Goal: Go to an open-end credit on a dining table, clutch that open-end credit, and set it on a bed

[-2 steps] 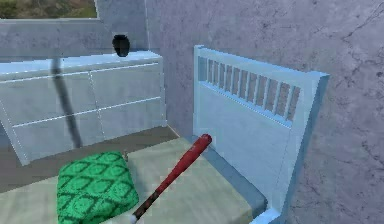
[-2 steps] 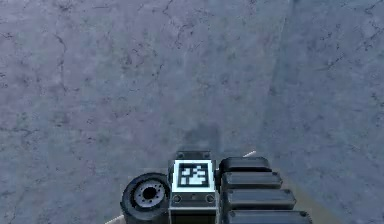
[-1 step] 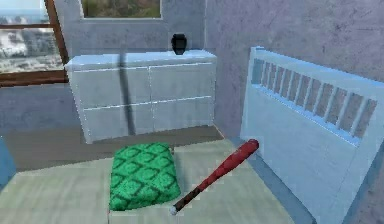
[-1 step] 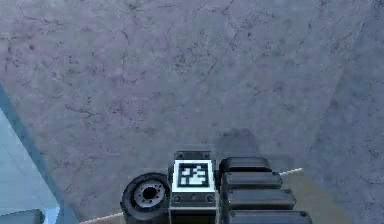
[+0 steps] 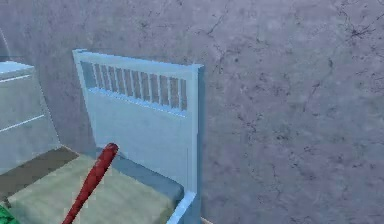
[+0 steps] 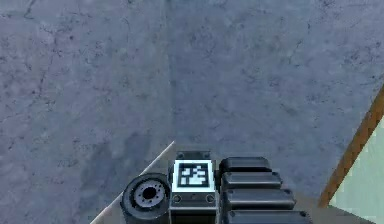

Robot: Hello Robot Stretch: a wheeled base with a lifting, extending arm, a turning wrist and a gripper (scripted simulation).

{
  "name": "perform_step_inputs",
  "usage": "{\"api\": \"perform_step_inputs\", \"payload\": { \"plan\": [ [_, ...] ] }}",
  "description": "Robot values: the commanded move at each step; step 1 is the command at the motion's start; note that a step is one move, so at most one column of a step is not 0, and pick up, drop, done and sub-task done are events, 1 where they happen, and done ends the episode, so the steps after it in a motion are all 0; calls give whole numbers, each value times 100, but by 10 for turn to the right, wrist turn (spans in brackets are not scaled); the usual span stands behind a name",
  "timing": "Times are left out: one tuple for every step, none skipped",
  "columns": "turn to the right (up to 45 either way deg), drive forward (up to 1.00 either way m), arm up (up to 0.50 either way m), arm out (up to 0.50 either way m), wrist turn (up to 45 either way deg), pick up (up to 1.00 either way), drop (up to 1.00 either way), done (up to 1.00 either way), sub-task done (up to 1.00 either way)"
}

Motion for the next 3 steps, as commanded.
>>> {"api": "perform_step_inputs", "payload": {
  "plan": [
    [450, 0, 0, 0, 0, 0, 0, 0, 0],
    [450, 0, 0, 0, 0, 0, 0, 0, 0],
    [210, 0, 0, 0, 0, 0, 0, 0, 0]
  ]
}}
